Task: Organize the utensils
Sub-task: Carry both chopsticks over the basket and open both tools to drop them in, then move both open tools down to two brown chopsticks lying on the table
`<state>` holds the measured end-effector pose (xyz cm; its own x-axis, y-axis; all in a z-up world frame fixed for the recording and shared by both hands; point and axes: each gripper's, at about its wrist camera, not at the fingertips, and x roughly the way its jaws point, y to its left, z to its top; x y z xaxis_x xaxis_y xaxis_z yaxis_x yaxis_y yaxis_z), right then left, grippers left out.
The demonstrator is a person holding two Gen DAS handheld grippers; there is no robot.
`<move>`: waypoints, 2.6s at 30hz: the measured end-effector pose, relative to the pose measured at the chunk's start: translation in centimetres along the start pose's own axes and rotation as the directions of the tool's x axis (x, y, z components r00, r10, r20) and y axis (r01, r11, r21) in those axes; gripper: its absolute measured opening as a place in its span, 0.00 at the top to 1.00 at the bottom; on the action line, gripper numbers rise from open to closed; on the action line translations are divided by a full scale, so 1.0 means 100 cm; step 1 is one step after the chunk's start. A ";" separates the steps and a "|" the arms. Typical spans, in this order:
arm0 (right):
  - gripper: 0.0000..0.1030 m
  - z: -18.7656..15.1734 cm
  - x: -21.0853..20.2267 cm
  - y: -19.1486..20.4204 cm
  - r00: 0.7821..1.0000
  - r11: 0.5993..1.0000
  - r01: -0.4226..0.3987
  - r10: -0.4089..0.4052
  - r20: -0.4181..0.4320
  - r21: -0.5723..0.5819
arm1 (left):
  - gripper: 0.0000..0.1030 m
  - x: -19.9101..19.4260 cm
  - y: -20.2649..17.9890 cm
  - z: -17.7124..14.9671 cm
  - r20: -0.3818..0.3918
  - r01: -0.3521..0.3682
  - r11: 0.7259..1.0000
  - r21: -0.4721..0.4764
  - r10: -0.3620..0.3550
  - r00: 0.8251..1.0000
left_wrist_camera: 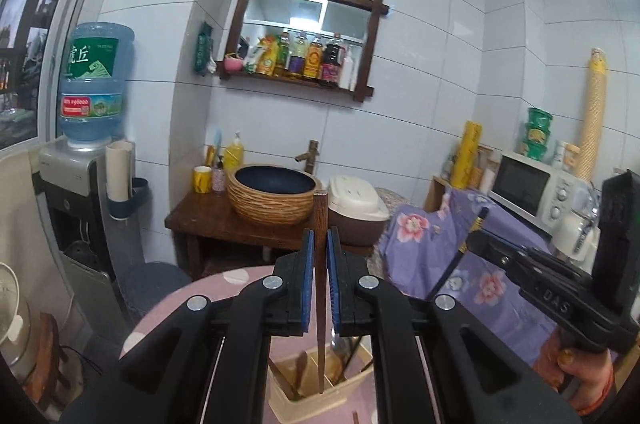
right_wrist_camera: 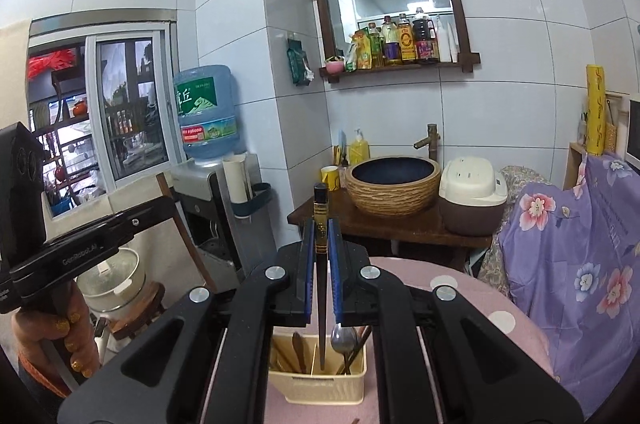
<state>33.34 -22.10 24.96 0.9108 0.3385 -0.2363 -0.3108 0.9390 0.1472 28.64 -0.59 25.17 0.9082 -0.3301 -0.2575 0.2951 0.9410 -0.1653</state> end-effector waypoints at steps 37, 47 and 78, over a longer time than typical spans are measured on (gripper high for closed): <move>0.28 -0.171 0.029 -0.011 0.979 0.992 0.128 -0.130 -0.156 -0.024 | 0.28 0.029 0.026 -0.169 -0.178 -0.106 0.994 -0.001 0.104 0.978; 0.26 -0.292 0.021 0.008 0.855 0.973 0.214 -0.228 -0.465 -0.084 | 0.19 0.013 0.035 -0.261 -0.351 -0.204 0.977 0.066 0.214 0.912; 0.49 -0.348 0.010 -0.027 0.742 0.952 0.301 -0.269 -0.614 -0.052 | 0.14 -0.003 0.042 -0.305 -0.446 -0.220 0.975 -0.010 0.193 0.874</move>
<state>25.67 -22.18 -9.06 0.5930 0.0363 -0.8044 -0.0357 0.9992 0.0187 20.52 1.25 -4.47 0.7179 -0.1402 -0.6818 0.0851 0.9898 -0.1139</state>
